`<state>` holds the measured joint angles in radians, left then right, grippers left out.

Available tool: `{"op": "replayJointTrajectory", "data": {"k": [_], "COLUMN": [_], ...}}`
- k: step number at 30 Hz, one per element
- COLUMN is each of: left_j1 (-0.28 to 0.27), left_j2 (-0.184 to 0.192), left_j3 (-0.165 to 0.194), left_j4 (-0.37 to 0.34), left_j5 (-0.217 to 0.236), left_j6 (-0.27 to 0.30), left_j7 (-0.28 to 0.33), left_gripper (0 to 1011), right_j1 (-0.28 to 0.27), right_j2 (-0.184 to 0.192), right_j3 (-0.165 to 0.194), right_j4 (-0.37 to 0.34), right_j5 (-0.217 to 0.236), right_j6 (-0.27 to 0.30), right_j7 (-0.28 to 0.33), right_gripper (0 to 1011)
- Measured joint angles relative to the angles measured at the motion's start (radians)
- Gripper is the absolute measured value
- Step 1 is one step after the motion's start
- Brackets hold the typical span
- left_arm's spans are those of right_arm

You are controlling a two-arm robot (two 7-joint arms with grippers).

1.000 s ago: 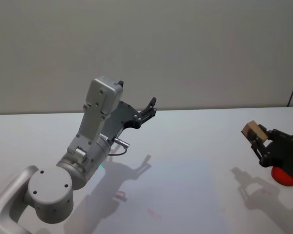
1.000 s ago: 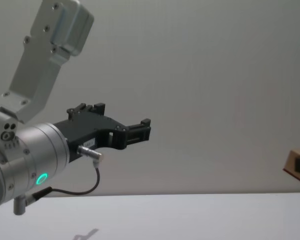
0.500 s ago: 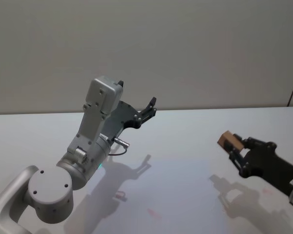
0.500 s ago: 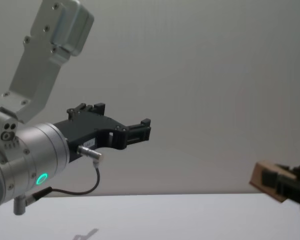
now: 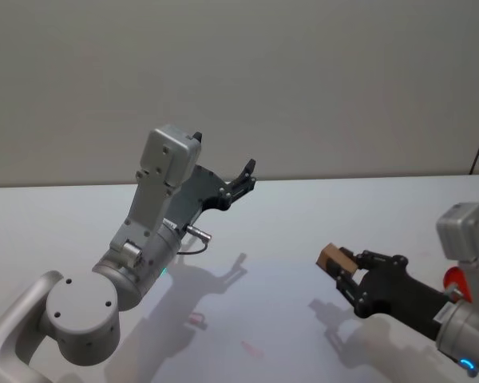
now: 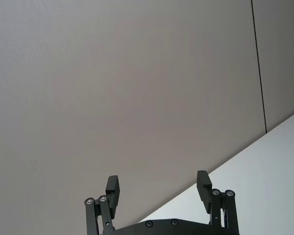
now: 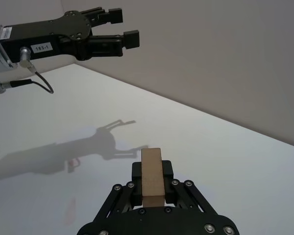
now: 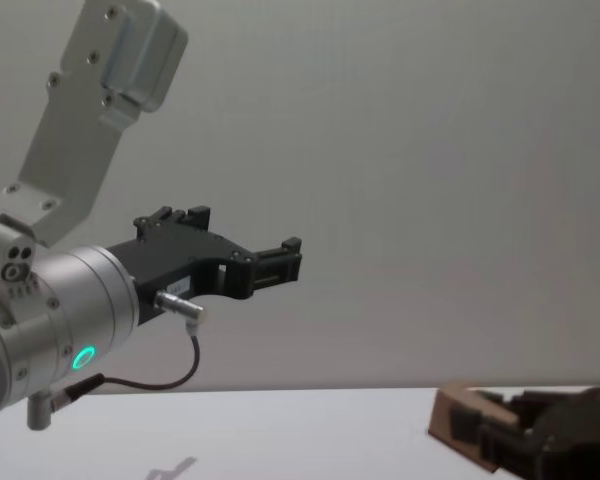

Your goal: Use the one hand to pick up the stamp and affix it onto the A4 paper.

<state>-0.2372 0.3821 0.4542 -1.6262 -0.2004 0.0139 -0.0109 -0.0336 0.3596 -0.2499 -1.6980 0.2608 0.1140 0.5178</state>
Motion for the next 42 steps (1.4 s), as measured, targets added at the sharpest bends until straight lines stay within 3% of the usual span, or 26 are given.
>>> {"op": "replayJointTrajectory", "data": {"k": [21, 42], "left_j1": [0.0, 0.0], "left_j2": [0.0, 0.0], "left_j3": [0.0, 0.0], "left_j4": [0.0, 0.0], "left_j5": [0.0, 0.0], "left_j6": [0.0, 0.0], "left_j7": [0.0, 0.0], "left_gripper": [1001, 1001], "right_j1": [0.058, 0.052], "right_j2": [-0.051, -0.049], "right_j3": [-0.056, -0.078], "right_j4": [0.121, 0.153], "right_j5": [-0.103, -0.128], "right_j6": [-0.017, -0.017], "right_j7": [0.072, 0.085], "right_gripper": [220, 220]}}
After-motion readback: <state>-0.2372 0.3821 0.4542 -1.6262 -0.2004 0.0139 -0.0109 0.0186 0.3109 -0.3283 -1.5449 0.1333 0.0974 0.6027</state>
